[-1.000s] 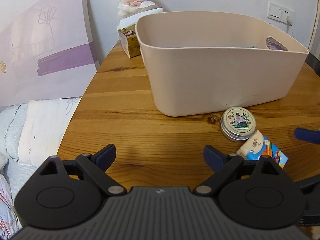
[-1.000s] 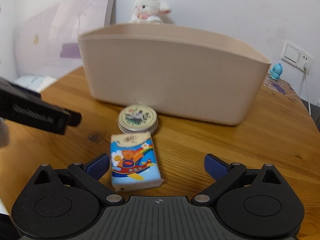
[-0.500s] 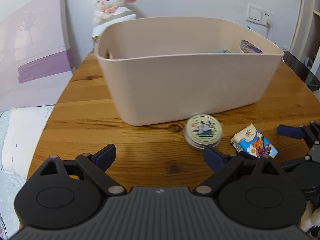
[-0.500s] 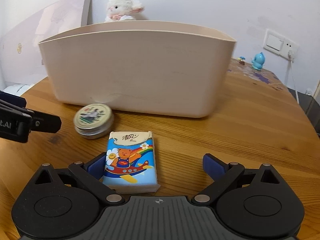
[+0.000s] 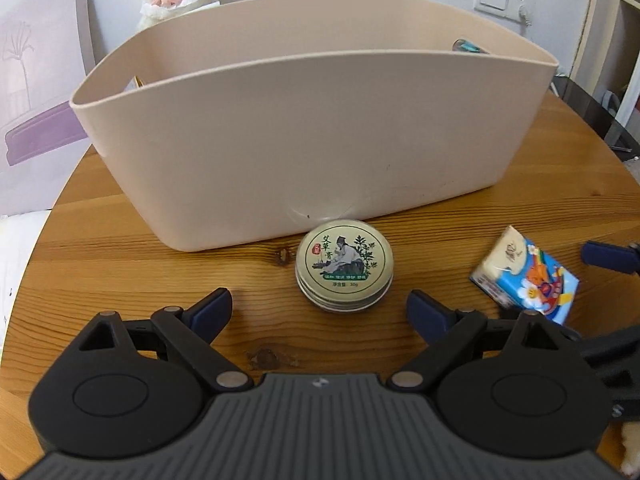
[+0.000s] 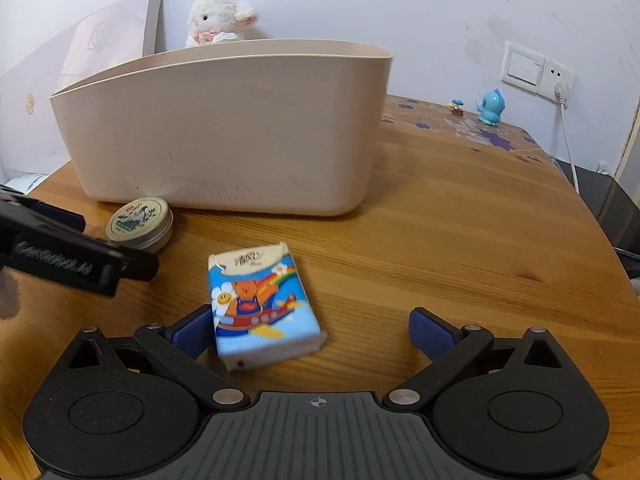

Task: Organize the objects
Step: 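Grasp the round tin with the left tool while the right tool grasps the cartoon tissue pack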

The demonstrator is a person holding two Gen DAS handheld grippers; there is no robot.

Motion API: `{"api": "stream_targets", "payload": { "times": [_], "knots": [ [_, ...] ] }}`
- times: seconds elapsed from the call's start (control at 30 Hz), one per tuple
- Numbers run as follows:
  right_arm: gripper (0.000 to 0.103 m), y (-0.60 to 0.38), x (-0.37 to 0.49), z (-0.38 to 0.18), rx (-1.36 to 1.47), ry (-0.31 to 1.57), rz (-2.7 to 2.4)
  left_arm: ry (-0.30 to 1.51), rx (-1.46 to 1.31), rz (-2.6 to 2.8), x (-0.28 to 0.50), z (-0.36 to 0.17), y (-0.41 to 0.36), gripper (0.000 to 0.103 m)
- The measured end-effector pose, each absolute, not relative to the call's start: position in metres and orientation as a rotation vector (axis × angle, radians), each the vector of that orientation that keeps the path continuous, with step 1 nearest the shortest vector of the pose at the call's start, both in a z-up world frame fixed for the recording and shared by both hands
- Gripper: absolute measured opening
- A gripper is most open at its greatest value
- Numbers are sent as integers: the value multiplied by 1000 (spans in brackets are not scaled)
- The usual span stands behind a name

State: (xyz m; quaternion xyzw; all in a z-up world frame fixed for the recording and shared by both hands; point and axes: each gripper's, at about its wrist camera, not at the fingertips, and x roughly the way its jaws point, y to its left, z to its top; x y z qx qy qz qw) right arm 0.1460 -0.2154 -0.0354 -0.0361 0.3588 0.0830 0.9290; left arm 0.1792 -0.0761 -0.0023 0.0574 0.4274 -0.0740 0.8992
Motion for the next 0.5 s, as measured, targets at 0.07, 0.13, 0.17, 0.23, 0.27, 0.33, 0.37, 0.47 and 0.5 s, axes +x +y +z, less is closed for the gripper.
{"api": "stream_targets", "payload": {
  "times": [0.07, 0.13, 0.17, 0.23, 0.27, 0.33, 0.37, 0.47, 0.5],
  "knots": [
    [87, -215, 143, -35, -78, 714, 186, 883, 115, -148, 180, -3, -76, 94],
    [71, -212, 142, -34, -85, 688, 209, 881, 114, -143, 180, -3, -75, 94],
    [61, -210, 143, -34, -88, 680, 215, 880, 110, -141, 181, -3, -75, 94],
    [49, -204, 149, -34, -89, 669, 224, 882, 94, -142, 182, -4, -73, 94],
    [44, -201, 152, -34, -90, 665, 224, 886, 78, -144, 183, -5, -72, 94],
    [43, -197, 160, -34, -94, 660, 222, 878, 66, -137, 185, -5, -71, 94],
    [42, -193, 163, -33, -95, 659, 221, 874, 66, -133, 185, -6, -71, 94],
    [42, -190, 175, -34, -94, 651, 200, 861, 51, -112, 187, -8, -72, 93],
    [42, -190, 179, -34, -91, 650, 193, 859, 48, -108, 188, -8, -72, 93]
  ]
}}
